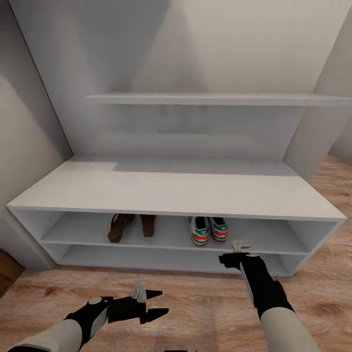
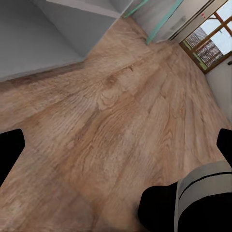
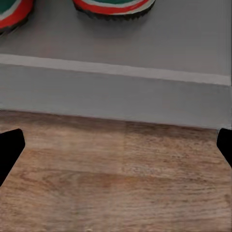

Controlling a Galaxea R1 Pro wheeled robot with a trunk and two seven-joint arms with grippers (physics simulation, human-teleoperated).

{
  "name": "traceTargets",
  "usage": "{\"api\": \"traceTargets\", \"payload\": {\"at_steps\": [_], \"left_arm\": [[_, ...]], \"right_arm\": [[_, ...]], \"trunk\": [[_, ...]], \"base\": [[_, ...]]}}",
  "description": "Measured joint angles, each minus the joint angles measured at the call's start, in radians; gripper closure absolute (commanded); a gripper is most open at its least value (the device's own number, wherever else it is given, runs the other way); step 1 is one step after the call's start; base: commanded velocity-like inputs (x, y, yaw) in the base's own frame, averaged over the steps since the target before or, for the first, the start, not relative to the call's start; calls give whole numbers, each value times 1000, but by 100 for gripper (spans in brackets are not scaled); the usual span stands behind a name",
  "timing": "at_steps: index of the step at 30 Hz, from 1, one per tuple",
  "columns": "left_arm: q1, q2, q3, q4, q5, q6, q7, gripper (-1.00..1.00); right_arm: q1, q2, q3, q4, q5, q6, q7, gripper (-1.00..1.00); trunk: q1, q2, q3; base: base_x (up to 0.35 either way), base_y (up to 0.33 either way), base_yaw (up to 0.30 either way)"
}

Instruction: Pick up the two gym shoes and the two sandals from the corridor floor and place them onto the hallstand (shoe rack) in the corridor, making sure they are on the rack and not on the floor. Arrange them so the two gym shoes are next to each other and the two sandals are next to each other.

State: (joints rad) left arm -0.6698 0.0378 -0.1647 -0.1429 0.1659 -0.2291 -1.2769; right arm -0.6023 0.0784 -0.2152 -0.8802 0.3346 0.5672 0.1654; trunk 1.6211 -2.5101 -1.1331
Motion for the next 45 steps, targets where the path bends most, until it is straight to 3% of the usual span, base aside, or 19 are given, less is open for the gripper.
{"api": "traceTargets", "payload": {"at_steps": [30,45], "left_arm": [[0,0,0,0,0,0,0,-100],[0,0,0,0,0,0,0,-100]], "right_arm": [[0,0,-1,0,0,0,1,-100],[0,0,-1,-1,-1,0,2,-100]], "trunk": [[0,0,0],[-1,0,0]], "base": [[-336,0,0],[-27,0,0]]}}
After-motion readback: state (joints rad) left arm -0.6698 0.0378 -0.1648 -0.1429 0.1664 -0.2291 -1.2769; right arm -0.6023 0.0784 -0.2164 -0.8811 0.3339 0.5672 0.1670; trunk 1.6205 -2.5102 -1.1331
